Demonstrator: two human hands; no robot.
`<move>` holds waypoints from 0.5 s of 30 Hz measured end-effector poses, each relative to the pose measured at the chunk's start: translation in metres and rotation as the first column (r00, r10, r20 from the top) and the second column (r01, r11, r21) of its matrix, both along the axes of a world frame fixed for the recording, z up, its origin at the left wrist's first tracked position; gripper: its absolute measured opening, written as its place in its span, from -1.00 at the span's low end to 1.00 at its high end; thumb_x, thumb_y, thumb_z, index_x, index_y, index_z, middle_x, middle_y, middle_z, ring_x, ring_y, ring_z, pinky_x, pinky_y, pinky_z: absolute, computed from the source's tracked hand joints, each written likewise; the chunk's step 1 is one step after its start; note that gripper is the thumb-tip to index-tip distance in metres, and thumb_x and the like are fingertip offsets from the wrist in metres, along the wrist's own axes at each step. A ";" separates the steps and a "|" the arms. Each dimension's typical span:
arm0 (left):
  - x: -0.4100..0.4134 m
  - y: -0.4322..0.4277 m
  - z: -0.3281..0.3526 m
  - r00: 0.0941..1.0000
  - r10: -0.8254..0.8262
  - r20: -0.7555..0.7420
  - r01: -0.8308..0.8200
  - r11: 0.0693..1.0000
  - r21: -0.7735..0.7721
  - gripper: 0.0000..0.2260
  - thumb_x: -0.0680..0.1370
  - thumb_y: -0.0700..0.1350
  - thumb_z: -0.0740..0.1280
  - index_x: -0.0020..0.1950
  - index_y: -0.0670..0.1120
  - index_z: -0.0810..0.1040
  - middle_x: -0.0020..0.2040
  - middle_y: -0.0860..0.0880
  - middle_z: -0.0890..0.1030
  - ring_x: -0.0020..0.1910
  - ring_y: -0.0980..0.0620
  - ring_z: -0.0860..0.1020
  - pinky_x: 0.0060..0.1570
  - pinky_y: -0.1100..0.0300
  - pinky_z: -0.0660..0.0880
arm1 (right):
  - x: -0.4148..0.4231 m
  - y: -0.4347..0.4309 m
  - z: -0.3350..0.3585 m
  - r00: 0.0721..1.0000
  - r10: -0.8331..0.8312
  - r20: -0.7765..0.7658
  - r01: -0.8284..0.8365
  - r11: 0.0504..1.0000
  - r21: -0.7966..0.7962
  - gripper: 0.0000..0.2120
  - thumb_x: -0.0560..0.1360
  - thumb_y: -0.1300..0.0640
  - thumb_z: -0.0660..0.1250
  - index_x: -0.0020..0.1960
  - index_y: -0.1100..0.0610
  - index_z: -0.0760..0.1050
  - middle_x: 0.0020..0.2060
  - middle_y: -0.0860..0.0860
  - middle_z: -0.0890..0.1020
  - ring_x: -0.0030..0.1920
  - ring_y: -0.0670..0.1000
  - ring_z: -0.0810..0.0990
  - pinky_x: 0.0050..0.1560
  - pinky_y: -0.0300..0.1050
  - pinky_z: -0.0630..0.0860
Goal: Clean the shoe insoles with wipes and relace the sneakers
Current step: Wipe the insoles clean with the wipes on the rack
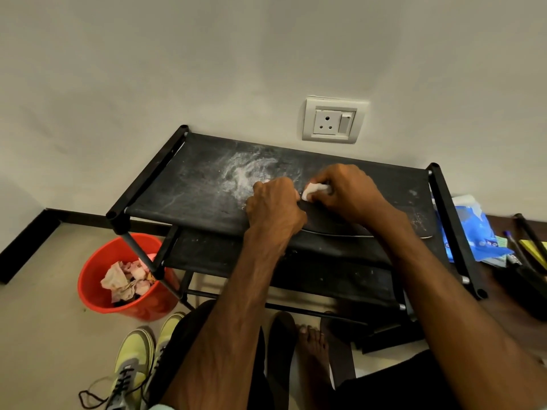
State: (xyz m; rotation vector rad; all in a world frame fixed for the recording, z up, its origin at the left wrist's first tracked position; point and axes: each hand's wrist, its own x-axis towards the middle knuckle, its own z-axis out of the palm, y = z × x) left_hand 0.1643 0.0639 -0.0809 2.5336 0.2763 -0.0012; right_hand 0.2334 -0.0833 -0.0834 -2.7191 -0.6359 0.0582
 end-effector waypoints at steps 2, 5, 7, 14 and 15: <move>0.000 0.001 0.000 1.000 0.001 -0.007 -0.001 1.000 0.002 -0.70 0.51 -0.06 0.50 0.23 0.00 0.60 0.24 -0.06 0.57 0.31 -0.09 0.43 0.19 0.02 0.41 | 0.002 -0.002 0.000 1.000 -0.007 -0.019 0.007 1.000 -0.006 -0.78 0.51 0.06 0.46 0.16 -0.07 0.68 0.13 -0.03 0.69 0.01 0.03 0.63 0.06 0.14 0.61; -0.001 0.001 0.000 1.000 -0.001 -0.011 0.001 1.000 0.008 -0.70 0.51 -0.07 0.50 0.23 0.00 0.61 0.25 -0.04 0.57 0.31 -0.09 0.43 0.19 0.02 0.42 | -0.007 -0.013 0.009 0.993 0.058 -0.101 -0.063 0.997 -0.040 -0.86 0.50 0.04 0.49 0.05 -0.08 0.71 0.00 -0.05 0.72 -0.09 -0.04 0.63 0.00 0.09 0.62; -0.001 0.000 0.000 1.000 0.006 -0.003 -0.006 1.000 0.021 -0.71 0.50 -0.07 0.50 0.21 0.00 0.61 0.23 -0.03 0.58 0.30 -0.09 0.43 0.16 0.03 0.40 | -0.018 -0.023 0.017 0.975 0.127 -0.184 -0.135 0.990 -0.036 -0.92 0.48 0.02 0.51 -0.03 -0.12 0.72 -0.08 -0.11 0.73 -0.11 -0.13 0.63 -0.01 0.02 0.62; 0.000 -0.003 0.000 1.000 0.006 0.021 -0.007 1.000 0.031 -0.74 0.51 -0.08 0.48 0.18 -0.02 0.60 0.22 -0.03 0.58 0.31 -0.11 0.41 0.14 0.05 0.39 | -0.024 -0.048 0.018 1.000 0.017 0.015 -0.019 0.988 0.154 -0.87 0.48 0.03 0.52 0.03 -0.04 0.72 -0.05 -0.11 0.71 -0.12 -0.16 0.61 -0.11 -0.19 0.55; 0.000 -0.003 0.000 1.000 0.002 0.026 -0.003 1.000 0.029 -0.74 0.51 -0.08 0.49 0.18 -0.02 0.60 0.21 -0.03 0.59 0.31 -0.11 0.40 0.13 0.06 0.39 | -0.021 -0.050 0.017 0.998 -0.034 0.043 0.024 0.975 0.220 -0.87 0.49 0.06 0.52 0.03 -0.01 0.72 -0.06 -0.10 0.71 -0.14 -0.19 0.60 -0.15 -0.26 0.50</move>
